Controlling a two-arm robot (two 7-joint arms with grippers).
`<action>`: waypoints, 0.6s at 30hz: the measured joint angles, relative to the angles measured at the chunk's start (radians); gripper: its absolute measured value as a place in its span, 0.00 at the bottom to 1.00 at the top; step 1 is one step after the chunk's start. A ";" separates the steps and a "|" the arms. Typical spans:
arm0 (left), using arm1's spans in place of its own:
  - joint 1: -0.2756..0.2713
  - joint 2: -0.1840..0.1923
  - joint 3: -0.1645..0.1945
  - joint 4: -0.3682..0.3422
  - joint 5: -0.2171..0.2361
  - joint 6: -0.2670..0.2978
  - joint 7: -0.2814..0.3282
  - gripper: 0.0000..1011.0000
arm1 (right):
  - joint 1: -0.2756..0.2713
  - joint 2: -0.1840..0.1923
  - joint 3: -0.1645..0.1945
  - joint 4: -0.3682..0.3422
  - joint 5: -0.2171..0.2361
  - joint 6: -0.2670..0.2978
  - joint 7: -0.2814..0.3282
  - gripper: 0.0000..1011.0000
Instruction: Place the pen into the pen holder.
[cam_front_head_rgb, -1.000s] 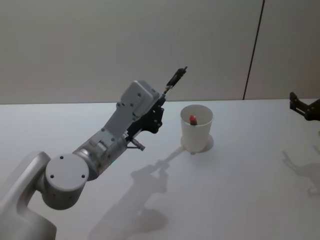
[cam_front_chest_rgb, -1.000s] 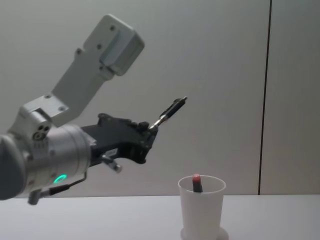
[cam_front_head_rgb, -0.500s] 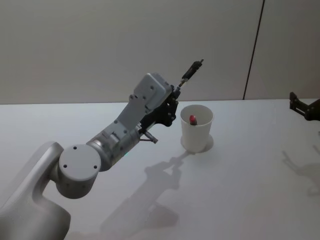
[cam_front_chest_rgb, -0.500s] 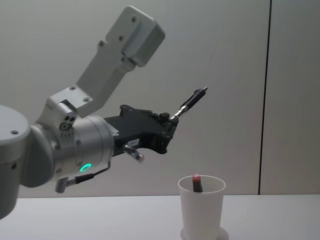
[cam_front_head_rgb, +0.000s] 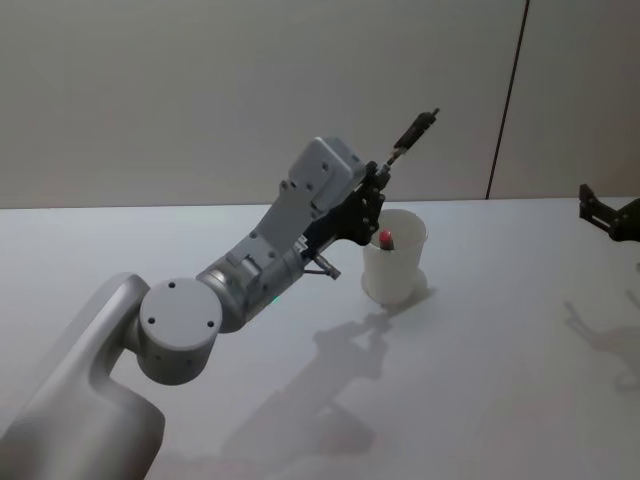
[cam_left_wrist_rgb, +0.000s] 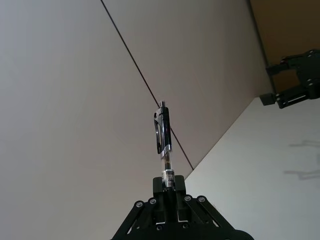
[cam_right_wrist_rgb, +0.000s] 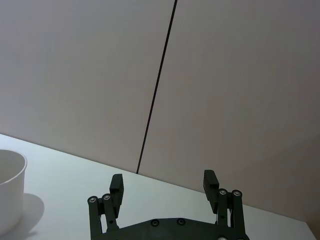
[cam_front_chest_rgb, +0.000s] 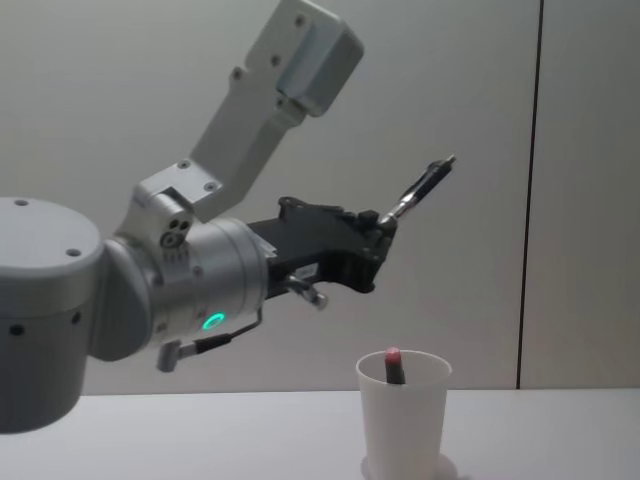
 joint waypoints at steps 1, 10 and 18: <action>-0.001 -0.001 0.001 0.001 -0.001 -0.002 -0.003 0.14 | 0.000 0.000 0.000 0.000 0.000 0.000 0.000 0.99; -0.021 -0.024 0.015 0.028 -0.007 -0.037 -0.046 0.14 | 0.000 0.000 0.000 0.000 0.000 0.000 0.000 0.99; -0.040 -0.042 0.028 0.055 -0.008 -0.069 -0.109 0.14 | 0.000 0.000 0.000 0.000 0.000 0.000 0.000 0.99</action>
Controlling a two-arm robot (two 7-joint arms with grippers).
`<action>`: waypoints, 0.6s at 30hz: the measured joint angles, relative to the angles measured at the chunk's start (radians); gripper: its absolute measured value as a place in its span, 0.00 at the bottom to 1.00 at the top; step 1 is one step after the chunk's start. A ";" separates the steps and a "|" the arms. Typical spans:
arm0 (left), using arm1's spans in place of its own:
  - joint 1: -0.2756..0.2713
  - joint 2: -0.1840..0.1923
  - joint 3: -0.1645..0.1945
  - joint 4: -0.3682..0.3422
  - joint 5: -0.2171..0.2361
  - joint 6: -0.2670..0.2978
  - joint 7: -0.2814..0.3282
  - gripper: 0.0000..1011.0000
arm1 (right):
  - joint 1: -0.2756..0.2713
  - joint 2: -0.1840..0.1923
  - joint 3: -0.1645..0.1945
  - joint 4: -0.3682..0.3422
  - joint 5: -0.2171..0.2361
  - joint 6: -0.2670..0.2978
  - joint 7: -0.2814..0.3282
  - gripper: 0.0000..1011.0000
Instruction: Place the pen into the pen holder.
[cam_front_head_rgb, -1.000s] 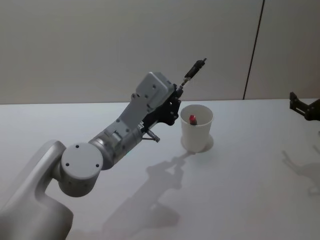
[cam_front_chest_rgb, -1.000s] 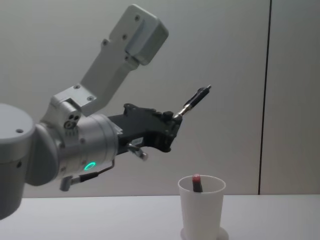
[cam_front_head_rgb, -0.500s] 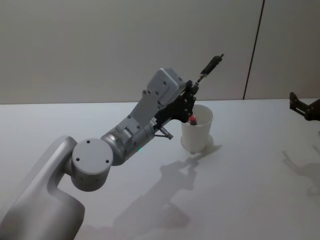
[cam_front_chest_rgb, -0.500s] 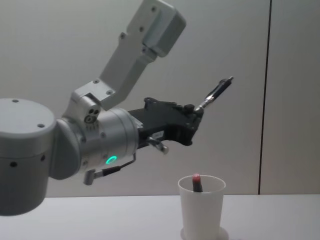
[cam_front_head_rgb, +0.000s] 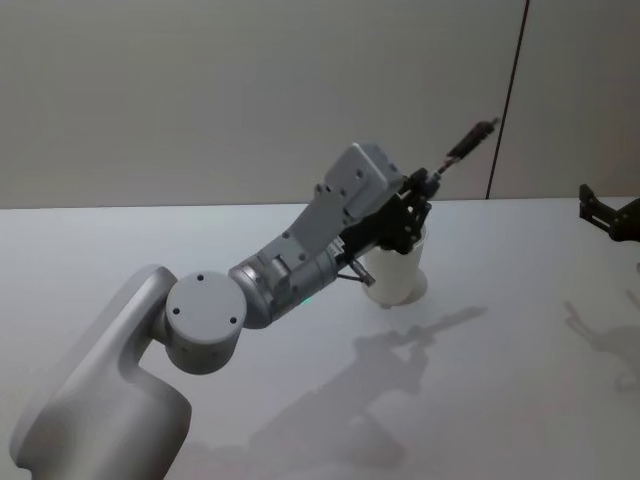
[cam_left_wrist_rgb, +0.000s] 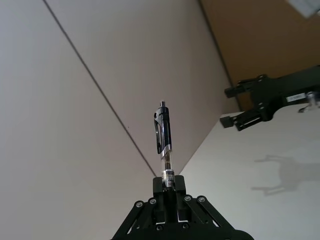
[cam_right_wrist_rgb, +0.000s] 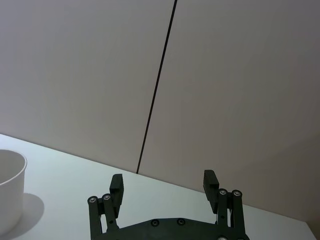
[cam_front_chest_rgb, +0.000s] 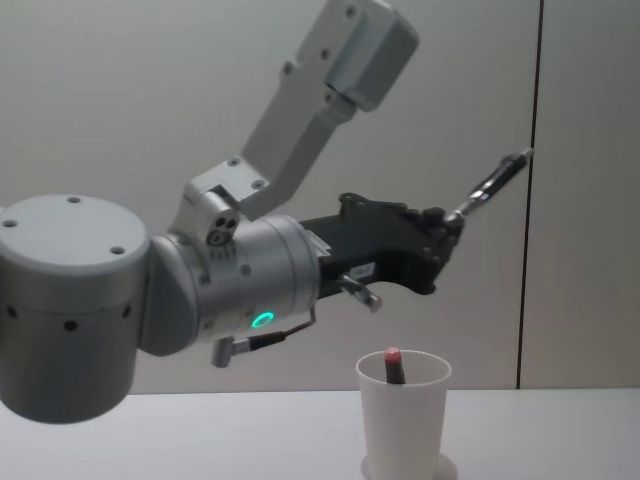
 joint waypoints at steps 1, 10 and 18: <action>-0.002 -0.002 0.002 0.002 0.000 -0.002 -0.006 0.14 | 0.000 0.000 0.000 0.000 0.000 0.000 0.000 0.99; -0.025 -0.020 0.015 0.035 -0.001 -0.030 -0.083 0.14 | 0.000 0.000 0.000 0.000 0.000 0.000 0.000 0.99; -0.040 -0.023 0.015 0.050 -0.013 -0.035 -0.129 0.14 | 0.000 0.000 0.000 0.000 0.000 0.000 0.000 0.99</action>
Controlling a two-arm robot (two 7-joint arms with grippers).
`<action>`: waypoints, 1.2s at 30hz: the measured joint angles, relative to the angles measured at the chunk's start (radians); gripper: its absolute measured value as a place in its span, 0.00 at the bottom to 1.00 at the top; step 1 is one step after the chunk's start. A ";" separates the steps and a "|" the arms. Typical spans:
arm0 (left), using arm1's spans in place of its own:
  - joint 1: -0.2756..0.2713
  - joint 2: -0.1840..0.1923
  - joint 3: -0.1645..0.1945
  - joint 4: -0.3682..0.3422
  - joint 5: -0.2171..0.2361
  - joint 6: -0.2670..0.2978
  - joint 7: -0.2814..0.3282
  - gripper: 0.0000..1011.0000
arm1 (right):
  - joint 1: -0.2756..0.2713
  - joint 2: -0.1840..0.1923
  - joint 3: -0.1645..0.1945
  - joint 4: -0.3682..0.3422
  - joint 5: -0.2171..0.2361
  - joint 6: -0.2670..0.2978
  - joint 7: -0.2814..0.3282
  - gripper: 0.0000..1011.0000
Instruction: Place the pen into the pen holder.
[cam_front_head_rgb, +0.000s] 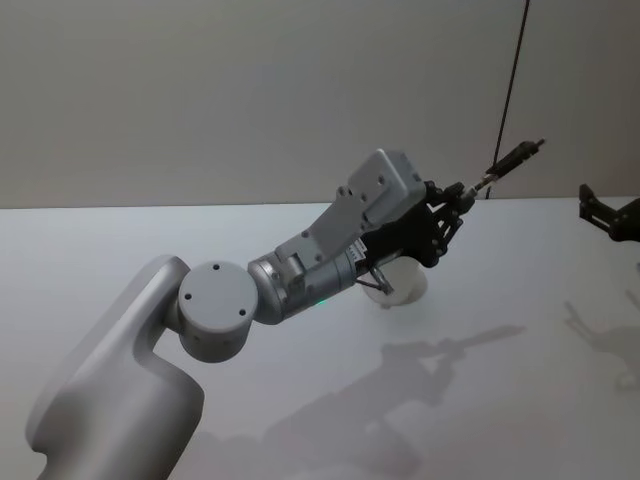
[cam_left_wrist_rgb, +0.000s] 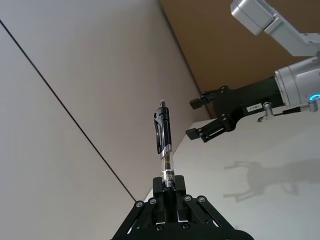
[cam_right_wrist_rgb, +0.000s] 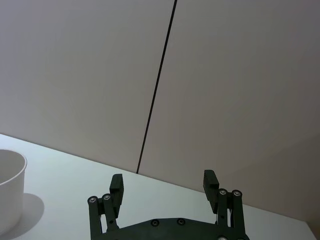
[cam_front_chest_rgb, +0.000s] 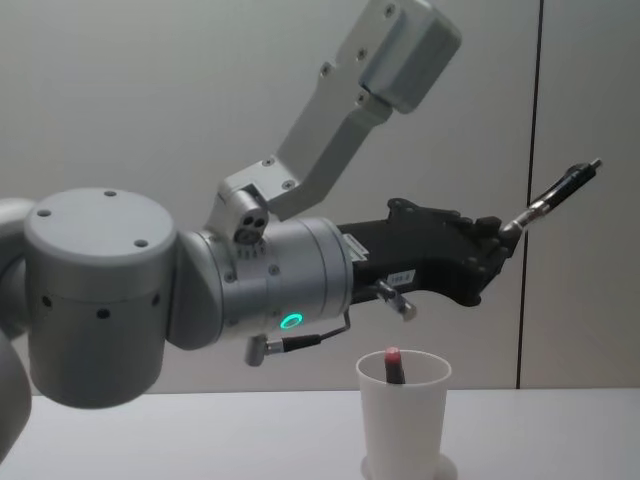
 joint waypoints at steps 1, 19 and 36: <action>-0.001 0.001 -0.001 0.001 -0.004 0.000 -0.008 0.14 | 0.000 0.000 0.000 0.000 0.000 0.000 0.000 0.99; 0.022 0.030 -0.005 -0.039 -0.042 0.031 -0.049 0.14 | 0.000 0.000 0.000 0.000 0.000 0.000 0.000 0.99; 0.050 0.047 0.002 -0.067 -0.076 0.047 -0.051 0.14 | 0.000 0.000 0.000 0.000 0.000 0.000 0.000 0.99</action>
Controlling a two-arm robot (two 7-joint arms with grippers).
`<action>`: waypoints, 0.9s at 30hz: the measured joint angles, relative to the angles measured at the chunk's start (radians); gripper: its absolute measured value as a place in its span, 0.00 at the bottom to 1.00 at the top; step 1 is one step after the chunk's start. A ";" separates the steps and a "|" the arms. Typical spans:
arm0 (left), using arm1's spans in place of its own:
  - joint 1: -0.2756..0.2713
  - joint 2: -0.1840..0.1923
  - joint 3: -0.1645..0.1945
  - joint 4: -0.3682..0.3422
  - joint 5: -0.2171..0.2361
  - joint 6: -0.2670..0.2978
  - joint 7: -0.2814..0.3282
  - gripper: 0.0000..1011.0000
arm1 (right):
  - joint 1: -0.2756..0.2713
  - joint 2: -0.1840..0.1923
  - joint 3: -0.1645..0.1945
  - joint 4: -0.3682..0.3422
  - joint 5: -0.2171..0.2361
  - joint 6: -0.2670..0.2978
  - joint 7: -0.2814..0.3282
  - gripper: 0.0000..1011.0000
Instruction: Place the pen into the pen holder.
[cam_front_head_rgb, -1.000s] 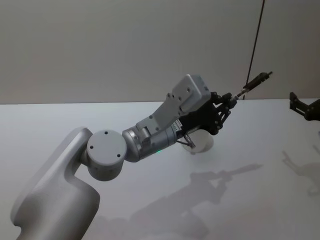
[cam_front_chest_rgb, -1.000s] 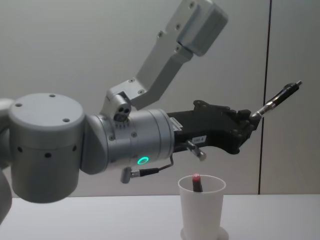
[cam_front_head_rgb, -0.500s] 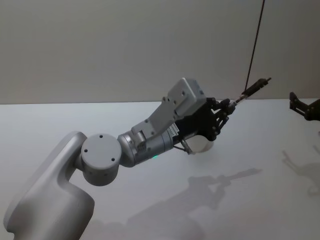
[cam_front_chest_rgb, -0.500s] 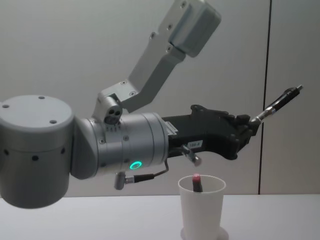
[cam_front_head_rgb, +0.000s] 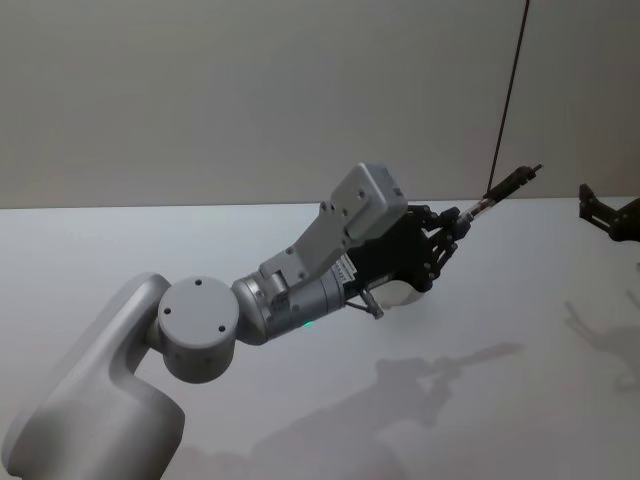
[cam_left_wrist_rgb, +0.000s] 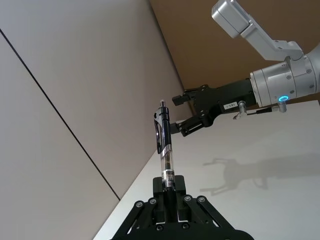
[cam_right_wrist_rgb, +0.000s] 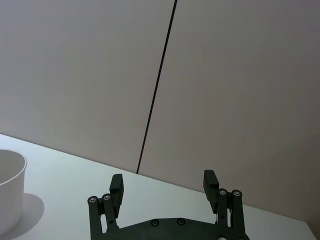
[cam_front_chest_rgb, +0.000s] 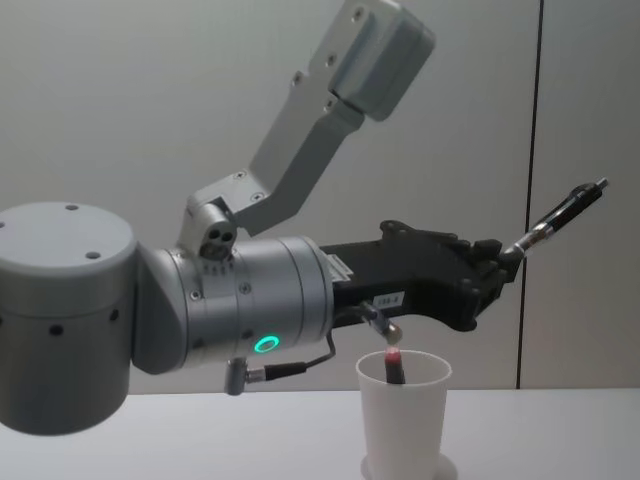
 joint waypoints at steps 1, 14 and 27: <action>0.001 0.001 0.001 -0.001 -0.002 0.001 0.001 0.14 | 0.000 0.000 0.000 0.000 0.000 0.000 0.000 0.99; 0.009 0.005 0.003 -0.008 -0.013 0.004 0.006 0.14 | 0.000 0.000 0.000 0.000 0.001 0.000 0.001 0.99; 0.011 0.006 0.005 -0.011 -0.017 0.006 0.008 0.14 | -0.010 0.007 0.007 -0.010 0.039 -0.010 0.023 0.99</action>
